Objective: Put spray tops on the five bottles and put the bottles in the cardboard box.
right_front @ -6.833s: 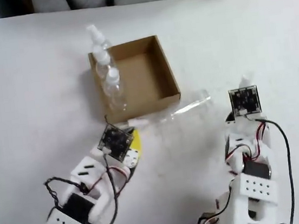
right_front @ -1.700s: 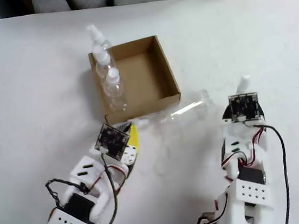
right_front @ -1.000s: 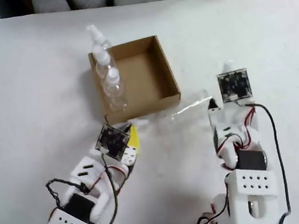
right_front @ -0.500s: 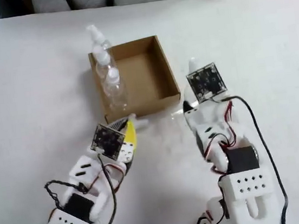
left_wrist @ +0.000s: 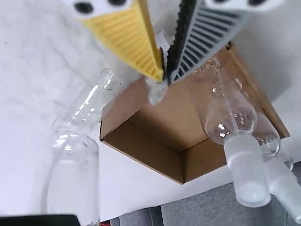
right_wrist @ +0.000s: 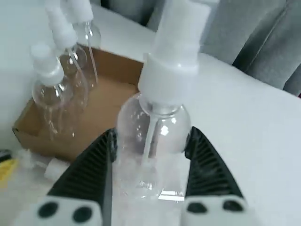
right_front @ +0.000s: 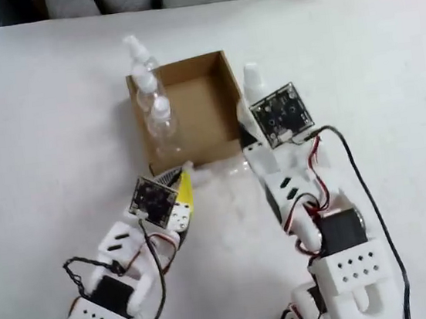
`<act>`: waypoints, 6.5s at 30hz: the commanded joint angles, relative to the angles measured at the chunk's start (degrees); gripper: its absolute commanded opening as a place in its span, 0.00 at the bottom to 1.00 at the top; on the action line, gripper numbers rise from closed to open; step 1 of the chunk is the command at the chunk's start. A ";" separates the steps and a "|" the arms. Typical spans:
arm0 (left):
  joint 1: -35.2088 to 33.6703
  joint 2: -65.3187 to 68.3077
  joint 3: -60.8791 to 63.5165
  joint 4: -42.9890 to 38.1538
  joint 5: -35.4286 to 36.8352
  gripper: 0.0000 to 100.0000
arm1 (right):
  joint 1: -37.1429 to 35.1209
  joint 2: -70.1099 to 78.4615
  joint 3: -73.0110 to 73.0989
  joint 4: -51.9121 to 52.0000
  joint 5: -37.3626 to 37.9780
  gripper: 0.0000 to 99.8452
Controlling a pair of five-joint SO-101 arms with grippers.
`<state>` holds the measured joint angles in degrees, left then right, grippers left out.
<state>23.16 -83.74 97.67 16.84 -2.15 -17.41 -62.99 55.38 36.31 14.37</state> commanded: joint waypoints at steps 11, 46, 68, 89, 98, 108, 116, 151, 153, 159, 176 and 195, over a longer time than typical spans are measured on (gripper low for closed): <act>-8.31 -0.84 -0.26 -0.53 -0.44 0.02 | -0.40 19.91 -1.67 -33.89 -3.96 0.02; -9.98 -0.66 -0.26 -0.26 -0.53 0.02 | -2.86 77.23 -29.10 -61.23 -3.60 0.02; -9.98 -0.66 -0.26 -0.26 -0.53 0.02 | -1.89 86.99 -34.46 -61.32 -3.34 0.02; -10.24 -0.66 -0.26 -0.26 -0.53 0.02 | -0.92 87.25 -34.11 -60.79 3.69 0.02; -10.24 -0.66 -0.26 -0.26 -0.53 0.02 | -0.75 87.16 -36.04 -54.37 -0.79 0.02; -10.24 -0.66 -0.26 -0.26 -0.53 0.02 | -1.10 87.16 -36.04 -49.45 2.37 0.02; -10.24 -0.66 -0.26 -0.26 -0.53 0.02 | -1.01 87.16 -34.90 -49.36 2.20 0.02; -10.24 -0.57 -0.26 -0.26 -0.53 0.02 | -2.68 87.16 -31.91 -46.55 -0.26 0.15; -10.24 -0.57 -0.26 -0.26 -0.53 0.02 | -2.77 87.16 -31.91 -45.93 -0.18 0.19; -10.24 -0.57 -0.26 -0.26 -0.53 0.02 | -2.77 86.99 -31.91 -45.85 -0.18 0.22; -10.24 -0.57 -0.26 -0.26 -0.53 0.02 | -2.77 83.65 -31.91 -45.85 -0.62 0.22; -10.24 -0.57 -0.26 -0.26 -0.53 0.02 | -3.03 64.13 -16.88 -45.76 -0.70 0.21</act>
<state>13.32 -83.74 97.67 16.84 -2.15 -20.40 7.69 37.27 -9.76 13.67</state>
